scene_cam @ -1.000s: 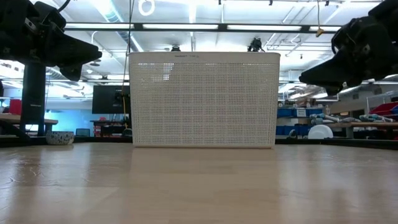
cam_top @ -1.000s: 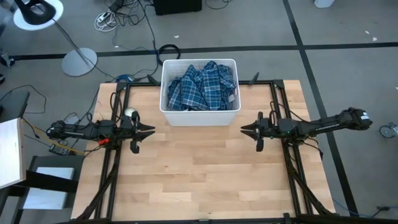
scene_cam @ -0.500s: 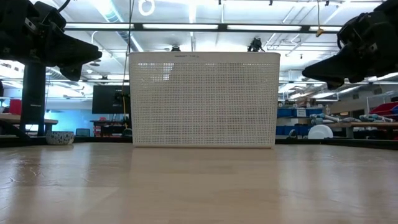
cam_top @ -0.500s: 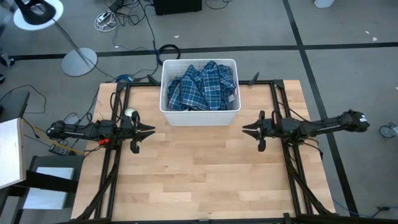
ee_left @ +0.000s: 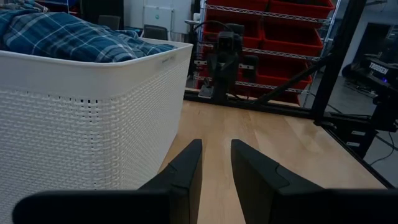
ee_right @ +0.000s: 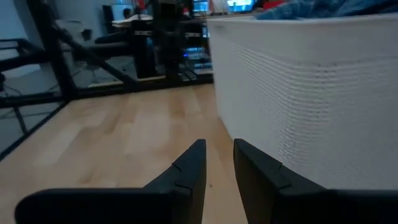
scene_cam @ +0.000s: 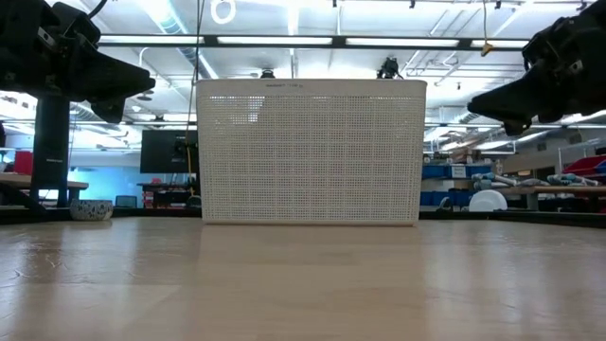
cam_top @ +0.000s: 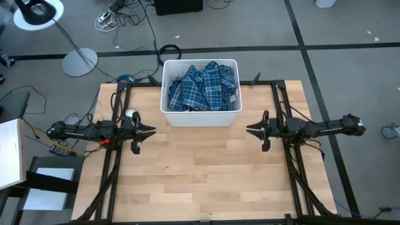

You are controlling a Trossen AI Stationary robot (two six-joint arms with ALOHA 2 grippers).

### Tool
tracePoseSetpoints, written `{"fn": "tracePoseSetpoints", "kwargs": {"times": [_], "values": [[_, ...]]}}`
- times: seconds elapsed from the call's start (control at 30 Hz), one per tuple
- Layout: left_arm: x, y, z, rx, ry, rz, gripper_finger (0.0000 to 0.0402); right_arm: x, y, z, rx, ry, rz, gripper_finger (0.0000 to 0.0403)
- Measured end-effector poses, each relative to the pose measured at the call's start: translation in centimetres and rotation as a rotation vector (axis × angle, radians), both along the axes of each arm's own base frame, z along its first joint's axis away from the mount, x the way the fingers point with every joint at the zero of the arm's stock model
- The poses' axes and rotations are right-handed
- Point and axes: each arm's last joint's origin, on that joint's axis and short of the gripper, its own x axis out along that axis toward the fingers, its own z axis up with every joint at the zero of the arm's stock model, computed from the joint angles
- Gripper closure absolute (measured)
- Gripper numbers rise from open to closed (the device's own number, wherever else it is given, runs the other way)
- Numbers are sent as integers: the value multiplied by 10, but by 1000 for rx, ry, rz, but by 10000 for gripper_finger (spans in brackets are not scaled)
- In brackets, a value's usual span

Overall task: Sort clothes
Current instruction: Return to Home Position

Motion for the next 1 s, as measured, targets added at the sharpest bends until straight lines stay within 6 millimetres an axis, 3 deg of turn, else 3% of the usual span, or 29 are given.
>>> {"fn": "tracePoseSetpoints", "kwargs": {"times": [0.13, 0.33, 1.0], "values": [[0, 0, 0, 0, 0, 0, 312, -2, -3, -1, 38, -1, -91, 321], [0, 0, 0, 0, 1, 0, 312, -5, -10, 1, 50, -17, -373, 319], [0, 0, 0, 0, 1, 0, 312, -5, -10, 9, 70, -98, -371, 319]]}}
